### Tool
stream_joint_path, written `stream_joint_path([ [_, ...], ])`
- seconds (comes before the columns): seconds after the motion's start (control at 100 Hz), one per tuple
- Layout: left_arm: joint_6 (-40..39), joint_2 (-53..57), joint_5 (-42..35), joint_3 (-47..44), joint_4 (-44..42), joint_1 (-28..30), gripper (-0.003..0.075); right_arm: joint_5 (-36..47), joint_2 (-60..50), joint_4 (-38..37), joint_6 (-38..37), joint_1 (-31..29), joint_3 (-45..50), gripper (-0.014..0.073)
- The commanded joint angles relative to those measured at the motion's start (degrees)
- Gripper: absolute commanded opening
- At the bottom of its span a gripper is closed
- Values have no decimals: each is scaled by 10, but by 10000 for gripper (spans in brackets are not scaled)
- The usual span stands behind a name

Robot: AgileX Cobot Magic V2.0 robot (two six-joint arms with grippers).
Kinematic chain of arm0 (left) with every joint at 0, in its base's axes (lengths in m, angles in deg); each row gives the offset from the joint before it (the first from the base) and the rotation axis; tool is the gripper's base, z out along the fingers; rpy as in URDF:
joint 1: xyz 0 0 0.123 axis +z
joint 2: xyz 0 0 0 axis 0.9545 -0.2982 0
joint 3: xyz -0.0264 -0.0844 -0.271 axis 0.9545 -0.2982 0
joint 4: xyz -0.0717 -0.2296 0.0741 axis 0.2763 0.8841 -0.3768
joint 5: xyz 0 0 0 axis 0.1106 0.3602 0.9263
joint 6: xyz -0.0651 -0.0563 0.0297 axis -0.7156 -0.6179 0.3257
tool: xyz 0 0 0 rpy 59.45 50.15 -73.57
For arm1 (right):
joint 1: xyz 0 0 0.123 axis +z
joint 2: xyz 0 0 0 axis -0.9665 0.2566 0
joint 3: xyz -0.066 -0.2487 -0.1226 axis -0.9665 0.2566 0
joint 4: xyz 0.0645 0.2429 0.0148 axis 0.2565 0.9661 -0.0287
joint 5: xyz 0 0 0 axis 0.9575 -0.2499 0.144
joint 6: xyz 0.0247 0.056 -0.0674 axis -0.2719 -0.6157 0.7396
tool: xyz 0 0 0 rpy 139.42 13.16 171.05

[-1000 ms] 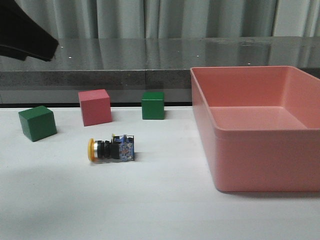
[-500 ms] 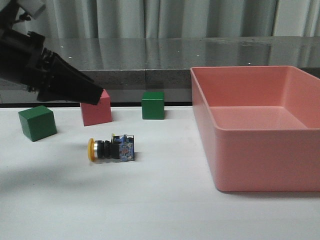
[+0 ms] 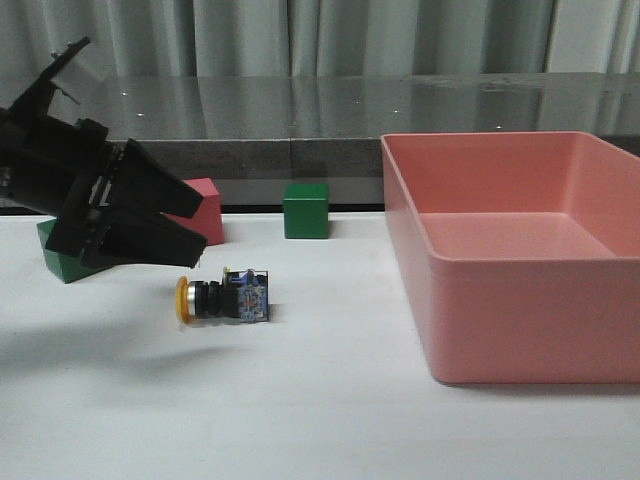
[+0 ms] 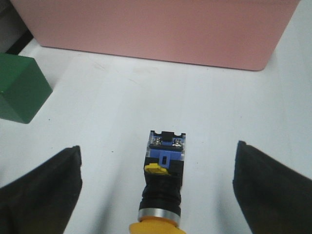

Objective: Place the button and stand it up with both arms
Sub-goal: 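Move the left gripper down toward the button's yellow cap, then close the left gripper around the button's yellow cap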

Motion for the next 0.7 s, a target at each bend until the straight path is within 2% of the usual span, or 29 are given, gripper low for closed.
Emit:
stream_joint_path([
  [0.0,4,22,31,13,32,0,596,41,4,7,-1,-1,-15,-76],
  [0.28,8,17,2,13,32,0,563,41,4,7,-1,-1,-15,-76],
  [0.69,33,-65,23,13,39,0,491,43,4,7,-1,-1,-15,-76],
])
